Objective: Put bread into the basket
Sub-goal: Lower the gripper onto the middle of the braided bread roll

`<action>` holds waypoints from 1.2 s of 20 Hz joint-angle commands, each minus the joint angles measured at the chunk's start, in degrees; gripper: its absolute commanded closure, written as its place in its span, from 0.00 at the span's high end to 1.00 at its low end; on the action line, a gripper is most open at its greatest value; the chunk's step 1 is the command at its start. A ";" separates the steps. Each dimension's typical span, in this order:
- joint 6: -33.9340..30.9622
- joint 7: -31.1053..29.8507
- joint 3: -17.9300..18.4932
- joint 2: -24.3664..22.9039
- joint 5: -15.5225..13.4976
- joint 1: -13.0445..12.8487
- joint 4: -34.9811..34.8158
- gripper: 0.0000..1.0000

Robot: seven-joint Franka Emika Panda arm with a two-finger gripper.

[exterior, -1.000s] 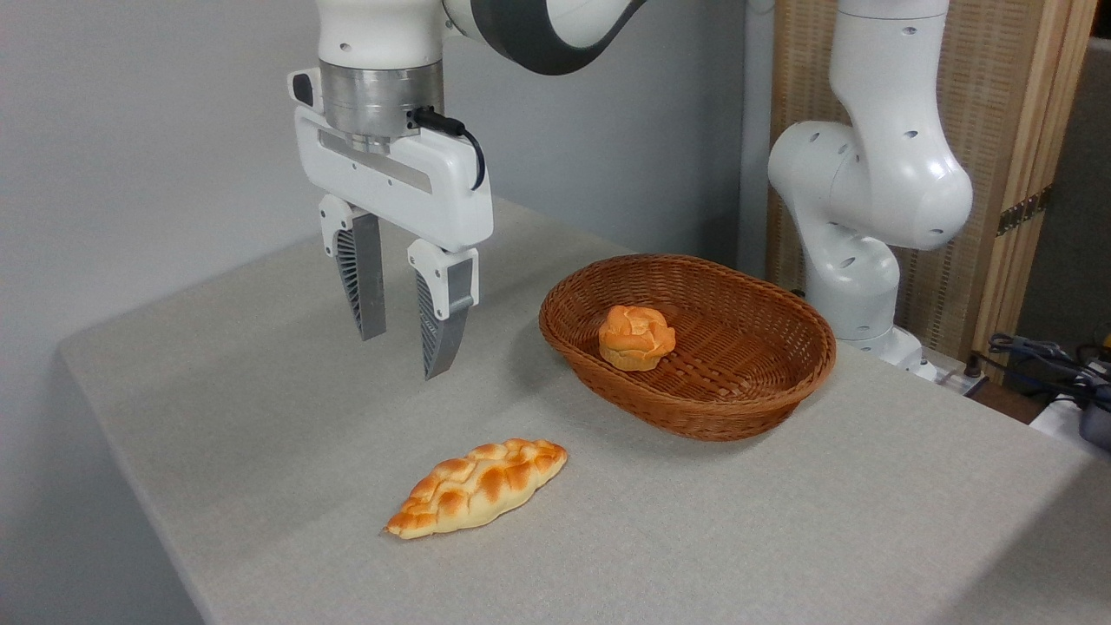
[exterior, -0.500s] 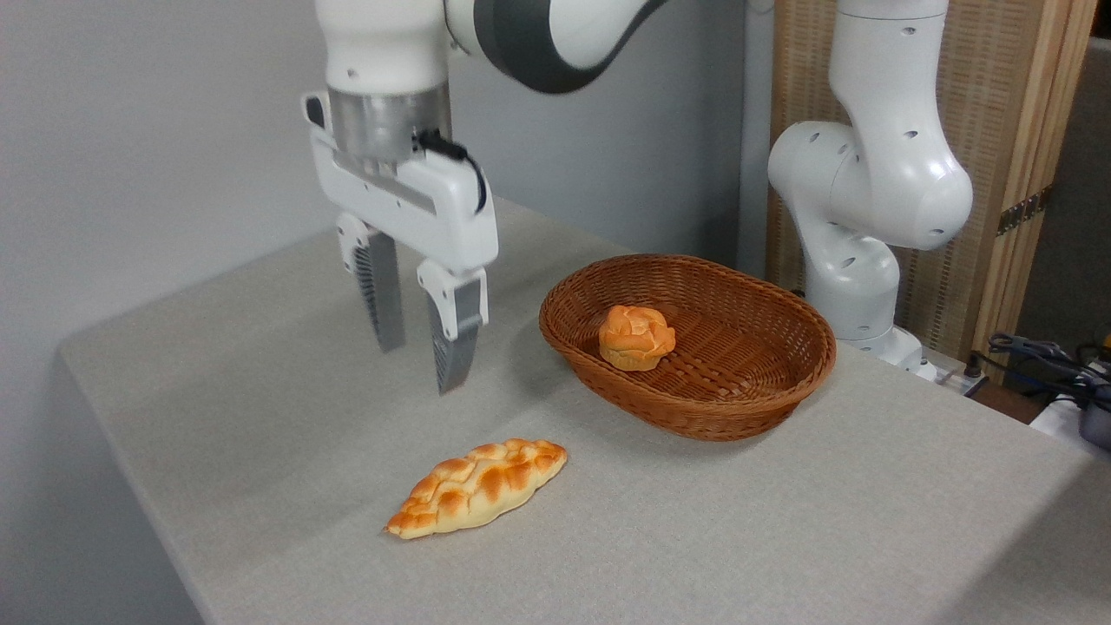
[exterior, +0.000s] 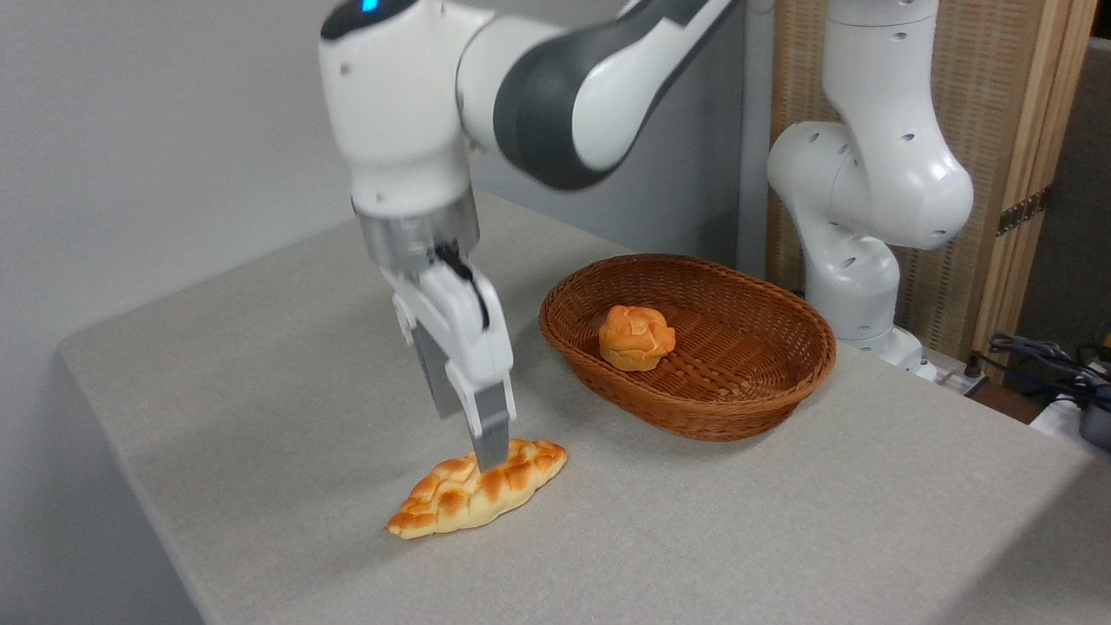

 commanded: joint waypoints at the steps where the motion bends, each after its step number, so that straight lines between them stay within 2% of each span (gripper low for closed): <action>1: -0.52 1.95 0.18 2.77 -1.00 -0.25 0.73 1.00; 16: -0.78 1.87 -0.35 5.23 -1.00 -0.25 0.73 1.00; 18: -0.78 1.95 -0.35 6.02 -0.82 -0.34 0.73 0.93; 20: -0.87 1.95 -0.35 6.02 -0.65 -0.34 0.73 0.71; 21: -0.87 1.95 -0.35 6.02 -0.65 -0.34 0.73 0.66; 22: -0.87 1.95 -0.35 6.02 -0.65 -0.25 0.82 0.55; 24: -0.87 1.95 -0.35 6.02 -0.65 -0.25 0.91 0.51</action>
